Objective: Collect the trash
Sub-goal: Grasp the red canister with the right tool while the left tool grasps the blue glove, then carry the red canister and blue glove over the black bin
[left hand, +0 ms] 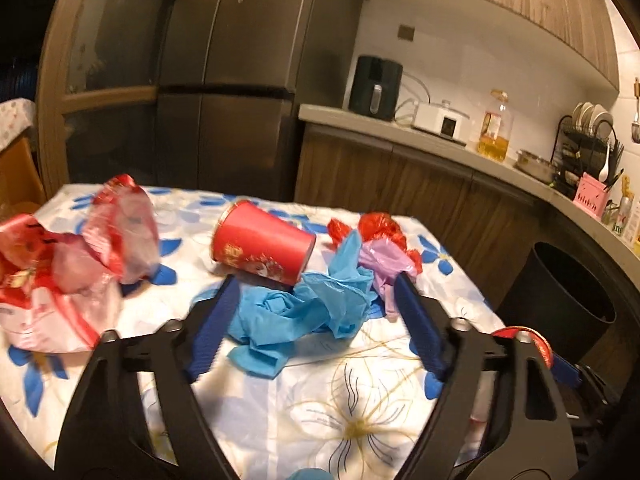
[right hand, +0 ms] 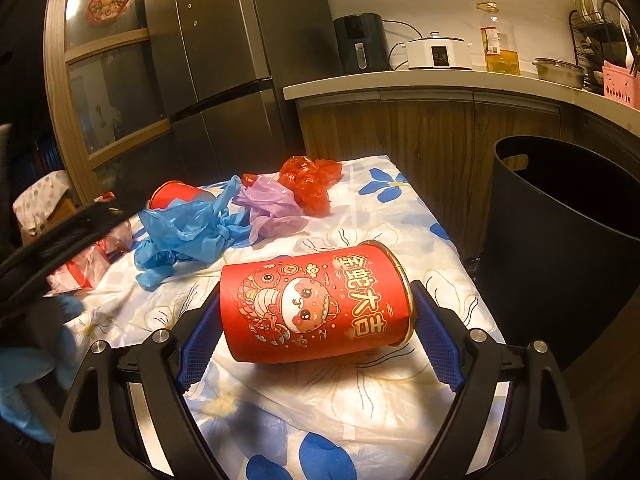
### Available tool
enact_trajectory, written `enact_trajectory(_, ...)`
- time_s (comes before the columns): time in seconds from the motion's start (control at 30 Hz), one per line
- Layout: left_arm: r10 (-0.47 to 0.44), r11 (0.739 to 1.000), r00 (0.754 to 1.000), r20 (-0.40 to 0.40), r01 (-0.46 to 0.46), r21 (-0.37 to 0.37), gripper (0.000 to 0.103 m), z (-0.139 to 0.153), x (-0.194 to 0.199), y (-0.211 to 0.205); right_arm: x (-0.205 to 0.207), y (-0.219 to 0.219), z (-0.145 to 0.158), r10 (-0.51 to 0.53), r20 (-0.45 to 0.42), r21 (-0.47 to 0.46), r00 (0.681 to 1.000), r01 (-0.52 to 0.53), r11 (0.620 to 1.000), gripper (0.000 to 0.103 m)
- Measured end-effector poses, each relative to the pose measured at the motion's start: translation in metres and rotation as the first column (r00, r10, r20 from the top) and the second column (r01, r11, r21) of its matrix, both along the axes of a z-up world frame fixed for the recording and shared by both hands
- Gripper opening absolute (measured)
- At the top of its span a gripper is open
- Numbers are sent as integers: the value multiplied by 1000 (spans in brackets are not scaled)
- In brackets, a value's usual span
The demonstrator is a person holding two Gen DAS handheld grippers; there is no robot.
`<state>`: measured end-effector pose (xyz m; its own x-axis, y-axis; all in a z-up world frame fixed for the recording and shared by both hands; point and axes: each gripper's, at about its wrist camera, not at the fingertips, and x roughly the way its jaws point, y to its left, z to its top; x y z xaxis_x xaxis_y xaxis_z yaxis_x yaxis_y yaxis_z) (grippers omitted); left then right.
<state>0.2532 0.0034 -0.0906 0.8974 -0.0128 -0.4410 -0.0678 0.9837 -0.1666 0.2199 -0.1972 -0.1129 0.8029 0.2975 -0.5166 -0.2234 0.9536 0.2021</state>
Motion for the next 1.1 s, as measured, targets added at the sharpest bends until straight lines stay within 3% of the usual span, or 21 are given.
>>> enact_trajectory(0.13,-32,999,999,-27,32,-5,40,-6,10,-3,-2,-1,1,4,4,3,1000,-4,1000,84)
enact_trajectory(0.2,-41,999,998,-40,40,-8,15,-9,11,-4,-2,-1,1,7,6,3,1000,-7,1000,84)
enact_trajectory(0.3,-55,998,998,-35,54,-22,4,-8,6,-3,-4,-2,3,7,13,6,1000,-7,1000,84)
enact_trajectory(0.73,-55,998,993,108,59,-32,0,35,-101,10,-27,-8,22,2,64,14,998,-3,1000,84)
enact_trajectory(1.1,-66,998,988,140,67,-1,0,61,-112,4,-44,-21,54,-24,150,23,988,21,1000,84)
